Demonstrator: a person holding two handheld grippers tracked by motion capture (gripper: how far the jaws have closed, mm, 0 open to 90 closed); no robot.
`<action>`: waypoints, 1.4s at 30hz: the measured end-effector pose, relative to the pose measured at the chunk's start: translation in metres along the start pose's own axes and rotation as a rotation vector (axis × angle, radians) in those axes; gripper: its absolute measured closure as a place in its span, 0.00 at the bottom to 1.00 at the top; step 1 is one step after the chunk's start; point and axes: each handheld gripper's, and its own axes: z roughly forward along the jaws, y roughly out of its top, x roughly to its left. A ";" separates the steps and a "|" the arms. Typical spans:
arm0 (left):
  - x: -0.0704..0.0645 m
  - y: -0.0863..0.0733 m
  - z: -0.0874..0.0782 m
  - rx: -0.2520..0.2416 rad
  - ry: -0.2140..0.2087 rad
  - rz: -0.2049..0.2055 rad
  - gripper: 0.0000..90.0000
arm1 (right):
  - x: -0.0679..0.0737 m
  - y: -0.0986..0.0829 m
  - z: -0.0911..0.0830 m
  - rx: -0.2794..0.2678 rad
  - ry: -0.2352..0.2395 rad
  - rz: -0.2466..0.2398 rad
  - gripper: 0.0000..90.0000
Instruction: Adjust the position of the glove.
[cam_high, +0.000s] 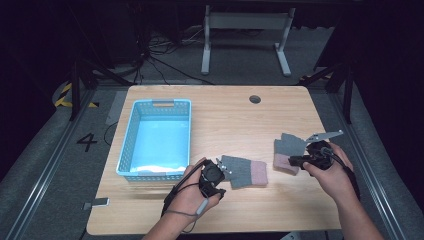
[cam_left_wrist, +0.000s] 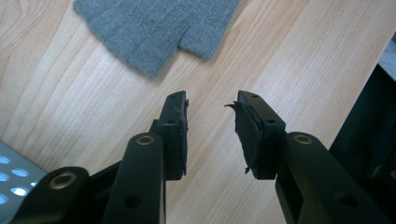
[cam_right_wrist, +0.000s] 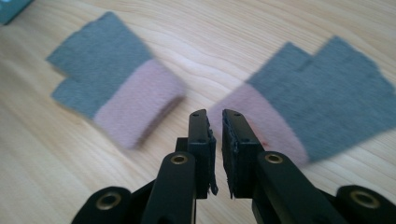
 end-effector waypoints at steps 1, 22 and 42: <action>0.000 0.000 0.000 -0.002 -0.003 -0.003 0.72 | 0.000 0.000 0.000 0.000 0.000 0.000 0.92; 0.004 -0.003 -0.001 -0.012 0.013 -0.020 0.67 | 0.081 0.024 0.086 0.073 0.185 -0.241 0.92; 0.008 -0.001 -0.005 -0.037 0.012 -0.025 0.65 | 0.089 0.003 0.085 0.203 0.193 -0.278 0.99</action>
